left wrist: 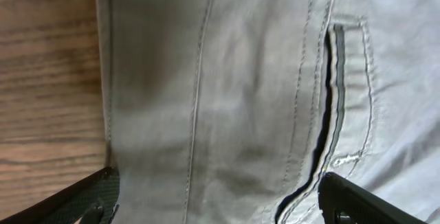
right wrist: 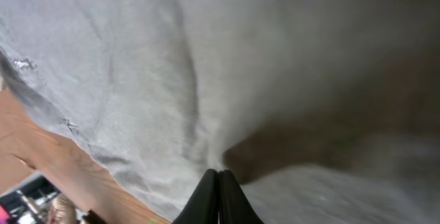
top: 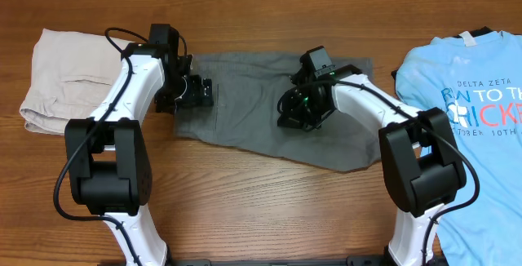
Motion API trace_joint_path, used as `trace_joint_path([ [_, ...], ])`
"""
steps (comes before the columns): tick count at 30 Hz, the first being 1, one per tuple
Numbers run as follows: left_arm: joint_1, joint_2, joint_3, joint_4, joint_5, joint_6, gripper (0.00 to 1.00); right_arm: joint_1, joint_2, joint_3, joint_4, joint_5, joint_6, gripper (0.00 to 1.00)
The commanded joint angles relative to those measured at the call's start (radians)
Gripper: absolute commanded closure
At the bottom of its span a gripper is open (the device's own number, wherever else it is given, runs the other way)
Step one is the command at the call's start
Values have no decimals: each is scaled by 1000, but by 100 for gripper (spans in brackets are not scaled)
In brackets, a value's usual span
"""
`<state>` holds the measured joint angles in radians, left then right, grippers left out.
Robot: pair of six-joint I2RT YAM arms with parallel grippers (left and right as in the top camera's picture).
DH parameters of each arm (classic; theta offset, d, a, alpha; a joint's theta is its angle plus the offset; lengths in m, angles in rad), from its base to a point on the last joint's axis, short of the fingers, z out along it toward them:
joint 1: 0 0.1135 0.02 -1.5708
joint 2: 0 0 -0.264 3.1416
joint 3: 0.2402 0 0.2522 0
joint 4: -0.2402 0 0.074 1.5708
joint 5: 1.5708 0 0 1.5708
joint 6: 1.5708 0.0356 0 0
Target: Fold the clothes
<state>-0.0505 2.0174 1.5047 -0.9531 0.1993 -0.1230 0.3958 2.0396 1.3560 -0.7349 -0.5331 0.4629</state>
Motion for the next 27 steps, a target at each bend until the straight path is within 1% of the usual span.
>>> trace_joint_path([
  [1, 7, 17, -6, 15, 19, 9, 5, 39, -11, 21, 13, 51, -13, 96],
  [6, 7, 17, -6, 25, -15, 7, 5, 48, -11, 18, 16, 139, 10, 96],
  [12, 7, 17, -6, 27, -75, 8, 5, 48, -11, 18, 27, 152, 10, 96],
  [17, 7, 18, -8, 40, -80, 8, 6, 48, -11, 18, 27, 167, 10, 96],
  [22, 6, 18, -43, 81, -80, 8, 6, 48, -11, 18, 27, 167, 10, 96],
  [27, 6, 18, -122, 156, -79, 8, 4, 48, -11, 18, 28, 174, 10, 96],
])
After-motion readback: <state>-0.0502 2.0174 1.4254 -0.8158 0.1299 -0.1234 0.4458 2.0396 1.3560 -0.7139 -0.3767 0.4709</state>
